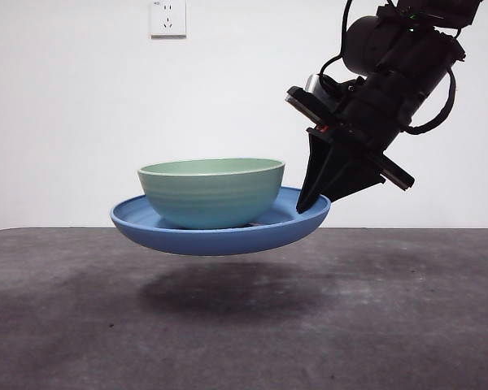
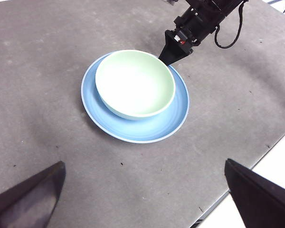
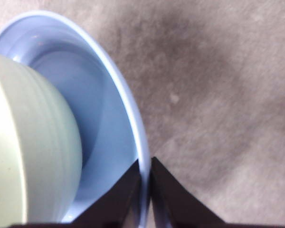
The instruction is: Place the green bowl on the blue plate
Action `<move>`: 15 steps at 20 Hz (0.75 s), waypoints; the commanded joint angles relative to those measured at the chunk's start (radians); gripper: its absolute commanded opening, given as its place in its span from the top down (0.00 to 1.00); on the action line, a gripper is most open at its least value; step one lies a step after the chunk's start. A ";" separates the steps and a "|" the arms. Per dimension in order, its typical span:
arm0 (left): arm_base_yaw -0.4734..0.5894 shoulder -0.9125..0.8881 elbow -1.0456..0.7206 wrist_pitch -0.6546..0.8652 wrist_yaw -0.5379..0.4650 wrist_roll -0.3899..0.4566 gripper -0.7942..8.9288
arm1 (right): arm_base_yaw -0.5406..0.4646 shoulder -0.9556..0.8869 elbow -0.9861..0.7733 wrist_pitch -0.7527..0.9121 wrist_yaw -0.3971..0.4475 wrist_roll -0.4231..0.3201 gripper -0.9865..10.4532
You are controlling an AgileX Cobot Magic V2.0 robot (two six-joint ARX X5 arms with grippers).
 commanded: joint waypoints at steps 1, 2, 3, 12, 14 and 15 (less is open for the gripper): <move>-0.004 0.002 0.009 0.011 0.004 0.001 0.31 | 0.005 0.054 0.022 0.023 -0.008 0.028 0.90; -0.004 0.002 0.009 0.011 0.004 0.002 0.31 | 0.005 0.066 0.022 0.028 -0.008 0.028 0.90; -0.004 0.002 0.009 0.011 0.004 0.001 0.31 | 0.005 0.078 0.022 0.032 -0.008 0.028 0.90; -0.004 0.002 0.009 0.011 0.004 0.001 0.31 | 0.003 0.185 0.022 0.067 -0.004 0.032 0.90; -0.004 0.002 0.009 0.011 0.004 0.001 0.31 | 0.003 0.185 0.022 0.074 -0.001 0.032 0.90; -0.004 0.002 0.009 0.011 0.004 0.001 0.31 | 0.003 0.185 0.022 0.073 -0.001 0.033 0.90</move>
